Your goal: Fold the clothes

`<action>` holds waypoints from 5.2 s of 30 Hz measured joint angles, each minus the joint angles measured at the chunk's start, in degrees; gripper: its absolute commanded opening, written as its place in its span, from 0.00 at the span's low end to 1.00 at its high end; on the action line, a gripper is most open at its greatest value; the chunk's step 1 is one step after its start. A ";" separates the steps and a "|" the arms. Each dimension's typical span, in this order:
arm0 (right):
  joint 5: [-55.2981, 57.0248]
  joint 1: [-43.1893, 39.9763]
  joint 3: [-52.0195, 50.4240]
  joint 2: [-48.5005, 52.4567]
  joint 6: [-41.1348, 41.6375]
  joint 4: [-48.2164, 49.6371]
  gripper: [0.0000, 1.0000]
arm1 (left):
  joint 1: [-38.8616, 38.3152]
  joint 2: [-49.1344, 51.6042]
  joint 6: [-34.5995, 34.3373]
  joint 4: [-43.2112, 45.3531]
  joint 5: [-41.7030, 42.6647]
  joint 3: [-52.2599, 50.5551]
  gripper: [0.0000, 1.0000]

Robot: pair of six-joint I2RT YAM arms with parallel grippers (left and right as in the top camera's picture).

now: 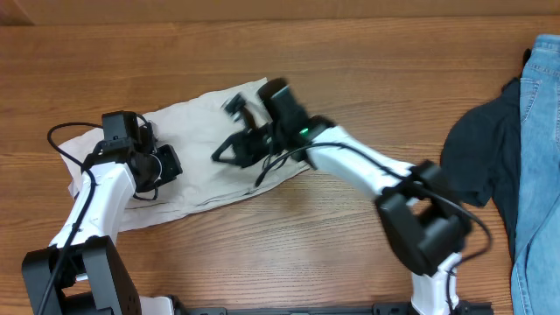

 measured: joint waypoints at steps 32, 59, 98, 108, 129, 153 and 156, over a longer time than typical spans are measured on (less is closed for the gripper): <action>-12.48 -29.86 -0.85 6.78 -4.68 -5.33 0.04 | 3.56 4.98 1.88 -4.85 -6.10 -2.75 0.04; 25.53 4.90 -0.20 20.35 29.68 39.87 0.06 | 4.20 3.21 0.83 -10.34 -15.98 0.42 0.06; 11.23 -20.24 0.39 -22.93 -2.43 -39.26 0.05 | 4.13 -11.06 -3.67 -31.50 1.46 21.24 0.43; 25.68 -10.51 -0.11 -22.05 -10.08 -47.54 0.56 | 16.72 -9.73 -17.75 -23.67 -1.29 2.12 0.76; 28.50 -10.51 -0.11 -22.05 -12.15 -48.48 0.55 | 46.10 4.28 7.87 -4.46 13.73 -4.61 0.98; 28.55 -10.51 -0.11 -22.05 -12.20 -48.74 0.49 | 38.36 16.50 16.09 2.73 27.76 -1.01 0.04; 28.52 -10.51 -0.11 -22.05 -12.20 -48.78 0.49 | 38.51 16.50 16.06 2.29 27.82 -0.85 0.04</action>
